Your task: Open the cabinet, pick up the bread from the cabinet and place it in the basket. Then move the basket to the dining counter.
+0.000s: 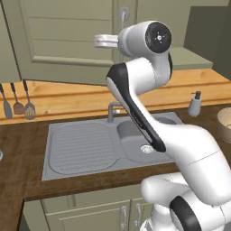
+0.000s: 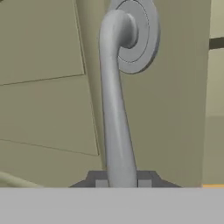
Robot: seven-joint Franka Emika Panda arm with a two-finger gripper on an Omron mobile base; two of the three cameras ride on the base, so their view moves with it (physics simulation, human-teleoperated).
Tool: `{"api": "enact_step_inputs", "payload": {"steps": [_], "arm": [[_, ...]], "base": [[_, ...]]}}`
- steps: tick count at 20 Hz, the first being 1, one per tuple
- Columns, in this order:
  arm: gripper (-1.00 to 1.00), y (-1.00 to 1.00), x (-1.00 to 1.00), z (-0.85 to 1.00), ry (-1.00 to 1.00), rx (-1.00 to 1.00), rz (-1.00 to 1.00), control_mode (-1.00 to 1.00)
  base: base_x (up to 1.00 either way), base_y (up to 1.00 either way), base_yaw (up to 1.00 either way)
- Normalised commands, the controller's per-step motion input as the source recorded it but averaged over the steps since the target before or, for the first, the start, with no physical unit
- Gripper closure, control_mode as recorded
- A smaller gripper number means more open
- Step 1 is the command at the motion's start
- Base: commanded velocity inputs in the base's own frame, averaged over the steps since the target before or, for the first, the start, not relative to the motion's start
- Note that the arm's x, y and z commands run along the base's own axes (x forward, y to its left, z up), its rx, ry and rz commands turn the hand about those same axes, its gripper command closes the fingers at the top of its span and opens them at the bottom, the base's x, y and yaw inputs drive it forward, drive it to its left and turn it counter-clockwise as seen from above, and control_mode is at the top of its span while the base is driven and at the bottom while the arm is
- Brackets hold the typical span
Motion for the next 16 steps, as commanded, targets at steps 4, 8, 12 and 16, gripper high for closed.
{"api": "enact_step_inputs", "payload": {"steps": [4,8,12,16], "arm": [[1.00,0.85,-1.00,0.12,0.00,0.04,0.00,-1.00],[1.00,0.92,-1.00,0.17,0.22,0.01,0.00,-1.00],[1.00,0.90,-1.00,0.05,0.18,0.00,0.03,-1.00],[-1.00,0.54,-0.44,-0.70,0.10,0.02,0.08,-1.00]], "base": [[0.00,0.00,0.00],[0.00,0.00,0.00],[0.00,0.00,0.00],[0.00,0.00,0.00]]}}
